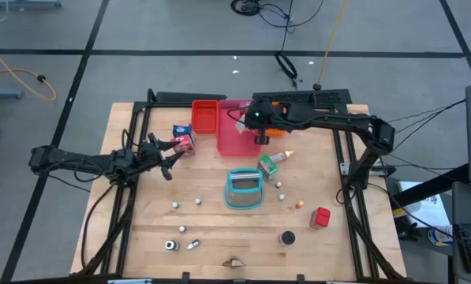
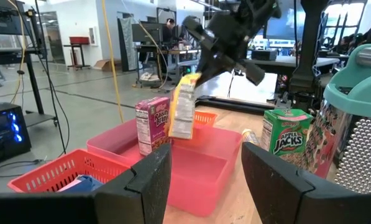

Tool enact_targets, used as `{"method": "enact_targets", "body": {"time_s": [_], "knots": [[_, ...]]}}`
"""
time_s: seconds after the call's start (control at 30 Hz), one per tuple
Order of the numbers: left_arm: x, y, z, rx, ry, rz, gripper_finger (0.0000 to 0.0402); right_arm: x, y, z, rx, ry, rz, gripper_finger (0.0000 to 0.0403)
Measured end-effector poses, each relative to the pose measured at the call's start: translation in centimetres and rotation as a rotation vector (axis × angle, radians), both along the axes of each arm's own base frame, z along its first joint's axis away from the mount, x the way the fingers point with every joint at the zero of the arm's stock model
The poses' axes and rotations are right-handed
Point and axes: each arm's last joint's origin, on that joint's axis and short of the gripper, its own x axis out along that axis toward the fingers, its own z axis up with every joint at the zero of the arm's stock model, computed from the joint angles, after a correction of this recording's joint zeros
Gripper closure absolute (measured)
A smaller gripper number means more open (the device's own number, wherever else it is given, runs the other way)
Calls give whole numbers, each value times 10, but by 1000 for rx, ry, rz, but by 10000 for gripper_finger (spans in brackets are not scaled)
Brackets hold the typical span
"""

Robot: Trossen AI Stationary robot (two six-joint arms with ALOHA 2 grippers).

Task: Pick & Place Kitchen Items
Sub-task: Put the yellow cereal box into the pink bin

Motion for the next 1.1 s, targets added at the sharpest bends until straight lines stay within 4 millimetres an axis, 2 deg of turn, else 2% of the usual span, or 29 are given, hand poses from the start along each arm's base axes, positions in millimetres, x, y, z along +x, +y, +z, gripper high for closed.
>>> {"method": "enact_targets", "body": {"time_s": [0.4, 0.8, 1.1], "knots": [[0, 0, 0, 0, 1, 0, 204, -2, -17, -4, 65, -49, -60, 394], [0, 0, 0, -1, 1, 0, 204, -1, -22, -13, 85, -39, -82, 349], [0, 0, 0, -3, -1, 0, 204, 3, -23, -10, 103, -93, -53, 287]]}}
